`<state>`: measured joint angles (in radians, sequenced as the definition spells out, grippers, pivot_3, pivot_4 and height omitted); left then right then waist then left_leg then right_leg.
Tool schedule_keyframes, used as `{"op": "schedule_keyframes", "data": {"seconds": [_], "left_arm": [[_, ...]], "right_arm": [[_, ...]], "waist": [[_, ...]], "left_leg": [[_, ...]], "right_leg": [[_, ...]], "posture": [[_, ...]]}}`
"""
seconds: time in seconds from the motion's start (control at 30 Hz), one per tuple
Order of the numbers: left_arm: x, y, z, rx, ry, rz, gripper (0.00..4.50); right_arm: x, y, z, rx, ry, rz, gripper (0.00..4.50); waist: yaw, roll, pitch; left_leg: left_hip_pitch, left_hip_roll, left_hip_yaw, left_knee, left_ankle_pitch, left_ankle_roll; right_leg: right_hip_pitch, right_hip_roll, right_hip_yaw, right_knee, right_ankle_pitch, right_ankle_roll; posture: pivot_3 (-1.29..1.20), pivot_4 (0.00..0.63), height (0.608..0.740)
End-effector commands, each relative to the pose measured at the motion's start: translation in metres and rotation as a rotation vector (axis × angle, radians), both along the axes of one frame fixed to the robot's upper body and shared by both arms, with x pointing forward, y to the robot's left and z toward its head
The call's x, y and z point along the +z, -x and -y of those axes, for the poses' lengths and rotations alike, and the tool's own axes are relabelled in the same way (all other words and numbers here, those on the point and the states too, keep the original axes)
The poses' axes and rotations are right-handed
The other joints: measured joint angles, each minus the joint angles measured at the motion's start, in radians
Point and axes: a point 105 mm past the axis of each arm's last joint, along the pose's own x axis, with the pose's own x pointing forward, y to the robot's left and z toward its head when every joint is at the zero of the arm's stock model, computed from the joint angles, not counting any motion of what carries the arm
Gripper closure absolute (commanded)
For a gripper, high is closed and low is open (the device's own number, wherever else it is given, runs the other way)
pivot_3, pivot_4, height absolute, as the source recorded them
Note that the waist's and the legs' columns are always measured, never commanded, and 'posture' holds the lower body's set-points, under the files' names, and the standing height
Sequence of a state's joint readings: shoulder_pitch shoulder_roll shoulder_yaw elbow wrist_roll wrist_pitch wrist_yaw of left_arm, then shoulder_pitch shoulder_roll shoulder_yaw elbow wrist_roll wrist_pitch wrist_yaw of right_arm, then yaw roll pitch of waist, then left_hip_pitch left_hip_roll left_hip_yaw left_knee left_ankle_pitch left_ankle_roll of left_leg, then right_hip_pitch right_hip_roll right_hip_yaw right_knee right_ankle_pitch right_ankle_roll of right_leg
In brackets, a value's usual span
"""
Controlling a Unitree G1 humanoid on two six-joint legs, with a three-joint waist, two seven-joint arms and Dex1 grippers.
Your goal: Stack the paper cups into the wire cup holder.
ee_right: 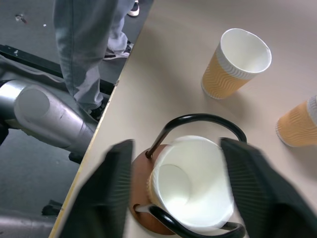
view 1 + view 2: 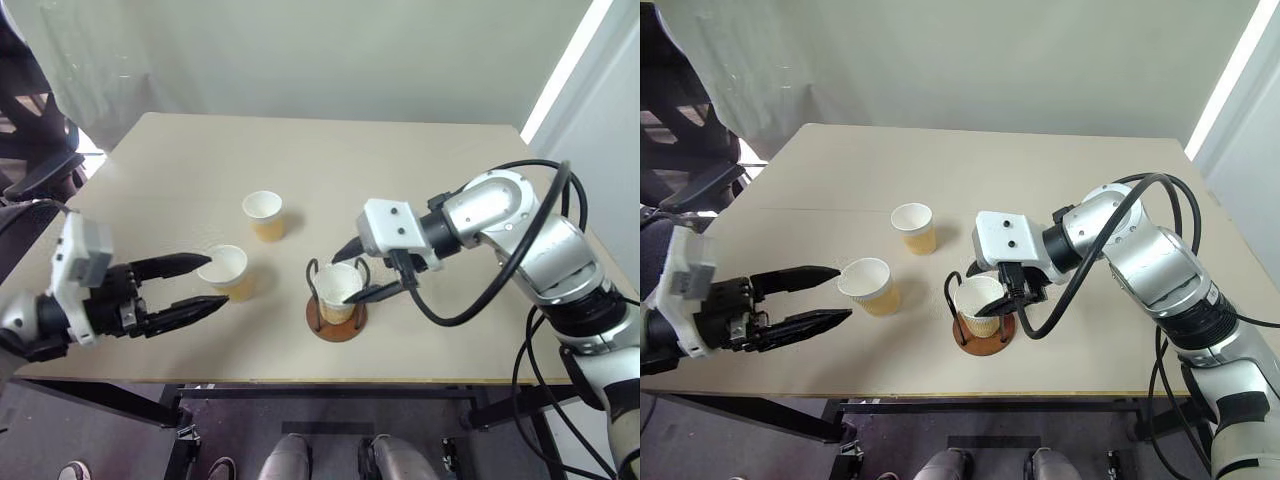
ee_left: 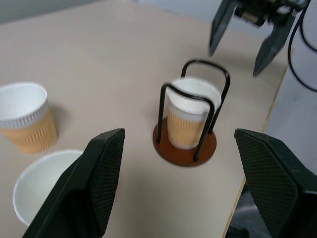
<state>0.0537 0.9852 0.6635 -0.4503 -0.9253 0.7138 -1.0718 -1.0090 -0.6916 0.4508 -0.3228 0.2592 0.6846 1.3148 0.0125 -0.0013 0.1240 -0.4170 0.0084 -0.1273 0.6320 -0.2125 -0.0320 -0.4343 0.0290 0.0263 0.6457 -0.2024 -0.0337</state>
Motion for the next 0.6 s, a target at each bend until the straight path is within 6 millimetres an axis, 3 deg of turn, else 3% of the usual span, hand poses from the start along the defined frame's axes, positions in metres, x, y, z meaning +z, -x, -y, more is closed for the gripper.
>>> {"op": "schedule_keyframes", "data": {"seconds": [0.03,0.2,0.3,0.37,0.47,0.6], "left_arm": [[0.011,0.006,0.0,-0.012,0.026,0.075,0.7],[0.014,0.007,-0.007,0.009,0.018,0.093,0.7],[0.024,0.002,-0.019,0.031,0.01,0.126,0.7],[0.029,-0.003,-0.028,0.018,-0.021,0.103,0.7],[0.023,-0.024,-0.042,0.0,-0.179,0.02,0.7],[0.024,-0.056,-0.038,-0.076,-0.336,-0.005,0.7]], "right_arm": [[0.008,-0.001,0.0,0.007,-0.009,0.044,1.03],[0.031,-0.009,0.012,-0.009,-0.056,0.085,1.03],[0.062,-0.002,0.027,0.045,-0.163,0.088,1.03],[0.091,-0.008,0.041,0.004,-0.258,0.111,1.03],[0.119,-0.02,0.062,-0.095,-0.334,0.171,1.03],[0.121,-0.03,0.08,-0.182,-0.302,0.234,1.03]], "waist": [[0.0,0.0,0.0],[0.0,0.0,0.0],[0.004,0.0,0.0],[0.006,0.0,0.0],[0.013,-0.001,0.0],[0.023,-0.001,-0.001]], "left_leg": [[0.0,0.0,0.0,0.0,0.0,0.0],[0.0,0.0,0.0,0.0,0.0,0.0],[-0.001,0.0,0.0,0.0,0.0,0.0],[-0.001,0.0,0.0,0.0,0.001,0.0],[-0.001,0.001,0.0,0.0,0.001,0.0],[0.0,0.002,-0.001,0.0,0.0,-0.001]], "right_leg": [[0.0,0.0,0.0,0.0,0.0,0.0],[0.0,0.0,0.0,0.0,0.0,0.0],[0.0,0.0,0.0,0.0,0.0,0.0],[0.0,0.0,0.0,0.0,0.0,0.0],[-0.001,0.001,0.0,0.0,0.0,-0.002],[-0.002,0.001,0.0,0.0,0.001,-0.005]], "posture": [[0.0,0.15,0.74],[0.0,0.15,0.74],[0.0,0.15,0.74],[0.0,0.15,0.74],[0.0,0.15,0.74],[0.0,0.15,0.74]]}}
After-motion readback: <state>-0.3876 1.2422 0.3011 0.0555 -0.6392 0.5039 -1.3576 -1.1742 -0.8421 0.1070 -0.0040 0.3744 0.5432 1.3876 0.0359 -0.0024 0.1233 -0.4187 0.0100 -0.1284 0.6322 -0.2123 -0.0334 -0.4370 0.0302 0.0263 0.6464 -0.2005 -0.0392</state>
